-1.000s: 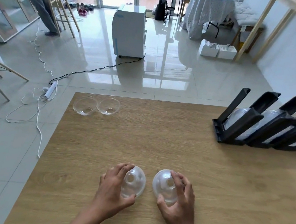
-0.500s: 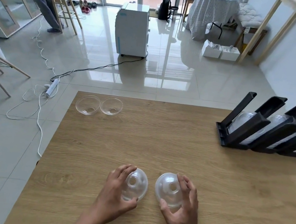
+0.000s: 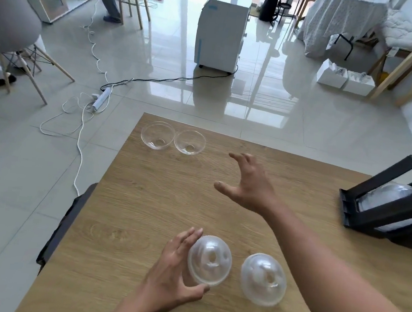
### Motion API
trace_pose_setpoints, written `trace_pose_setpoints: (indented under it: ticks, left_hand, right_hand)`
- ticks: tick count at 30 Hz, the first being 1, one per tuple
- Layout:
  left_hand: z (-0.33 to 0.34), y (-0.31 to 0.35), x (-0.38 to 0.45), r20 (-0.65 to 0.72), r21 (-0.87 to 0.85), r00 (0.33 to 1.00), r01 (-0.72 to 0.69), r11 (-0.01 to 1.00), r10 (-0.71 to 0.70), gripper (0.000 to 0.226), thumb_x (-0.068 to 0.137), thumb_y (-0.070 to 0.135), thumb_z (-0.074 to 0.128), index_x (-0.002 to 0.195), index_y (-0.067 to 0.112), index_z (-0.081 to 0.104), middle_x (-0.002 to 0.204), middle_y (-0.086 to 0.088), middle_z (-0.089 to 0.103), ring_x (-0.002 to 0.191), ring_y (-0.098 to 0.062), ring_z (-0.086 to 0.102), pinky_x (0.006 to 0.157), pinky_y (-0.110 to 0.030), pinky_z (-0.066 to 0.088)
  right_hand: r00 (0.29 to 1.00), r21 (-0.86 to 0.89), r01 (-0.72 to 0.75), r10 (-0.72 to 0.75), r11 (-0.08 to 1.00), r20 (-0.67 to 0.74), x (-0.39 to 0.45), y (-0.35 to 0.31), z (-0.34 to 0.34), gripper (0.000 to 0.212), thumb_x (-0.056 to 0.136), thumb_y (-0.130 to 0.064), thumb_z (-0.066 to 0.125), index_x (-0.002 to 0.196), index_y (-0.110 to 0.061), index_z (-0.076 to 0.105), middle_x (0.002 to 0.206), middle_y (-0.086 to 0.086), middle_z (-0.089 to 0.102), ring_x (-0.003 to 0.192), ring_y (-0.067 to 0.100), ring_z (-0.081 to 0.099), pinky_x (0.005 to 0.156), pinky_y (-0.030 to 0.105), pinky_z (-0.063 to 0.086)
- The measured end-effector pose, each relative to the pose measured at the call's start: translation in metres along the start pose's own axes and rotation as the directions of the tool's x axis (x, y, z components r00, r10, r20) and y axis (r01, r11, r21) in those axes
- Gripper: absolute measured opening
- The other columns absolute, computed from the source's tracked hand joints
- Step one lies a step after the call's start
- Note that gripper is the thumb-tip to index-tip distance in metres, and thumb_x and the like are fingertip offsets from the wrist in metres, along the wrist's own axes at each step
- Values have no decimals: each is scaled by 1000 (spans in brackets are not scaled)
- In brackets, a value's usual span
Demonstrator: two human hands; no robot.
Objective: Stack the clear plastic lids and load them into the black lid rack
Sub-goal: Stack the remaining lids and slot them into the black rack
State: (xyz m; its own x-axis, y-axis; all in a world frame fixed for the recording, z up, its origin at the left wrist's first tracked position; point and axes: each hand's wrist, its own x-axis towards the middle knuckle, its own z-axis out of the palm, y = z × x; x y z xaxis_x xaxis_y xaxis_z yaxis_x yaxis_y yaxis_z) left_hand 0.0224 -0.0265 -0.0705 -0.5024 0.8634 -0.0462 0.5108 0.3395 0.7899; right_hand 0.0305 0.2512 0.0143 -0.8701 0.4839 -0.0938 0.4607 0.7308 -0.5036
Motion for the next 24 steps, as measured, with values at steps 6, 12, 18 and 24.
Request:
trace_pose_setpoints:
  ticks: [6,12,18,24]
  left_hand:
    - [6,-14,-8,-28,-87,1000,9,996,-12,118,67,61,86,158,20,23,159,12,28,149,-9,29,120,-30,32]
    - [8,-26,-9,-68,-156,997,13,988,-24,116,65,63,86,157,33,22,157,23,26,149,-4,28,119,-20,29]
    - [-2,-25,-8,-37,-214,998,38,976,-46,118,62,66,86,156,41,19,157,26,25,148,0,27,120,-24,30]
    - [-60,-36,32,-172,-239,981,45,970,-88,107,67,72,82,154,36,31,150,20,43,141,-5,43,115,-31,40]
  right_hand:
    - [968,-276,162,-97,947,232,108,-55,12,122,68,-76,78,163,-39,11,172,0,11,155,32,17,122,57,24]
    - [932,-449,230,-62,863,358,174,-83,37,132,59,-86,76,162,-44,4,173,2,9,155,35,18,120,60,20]
    - [921,-493,272,-74,827,382,187,-83,61,102,72,-76,71,158,-46,25,161,-5,37,140,30,46,110,56,31]
    - [941,-324,195,-84,926,327,153,-64,44,94,74,-74,69,155,-47,28,150,2,42,123,27,56,93,44,53]
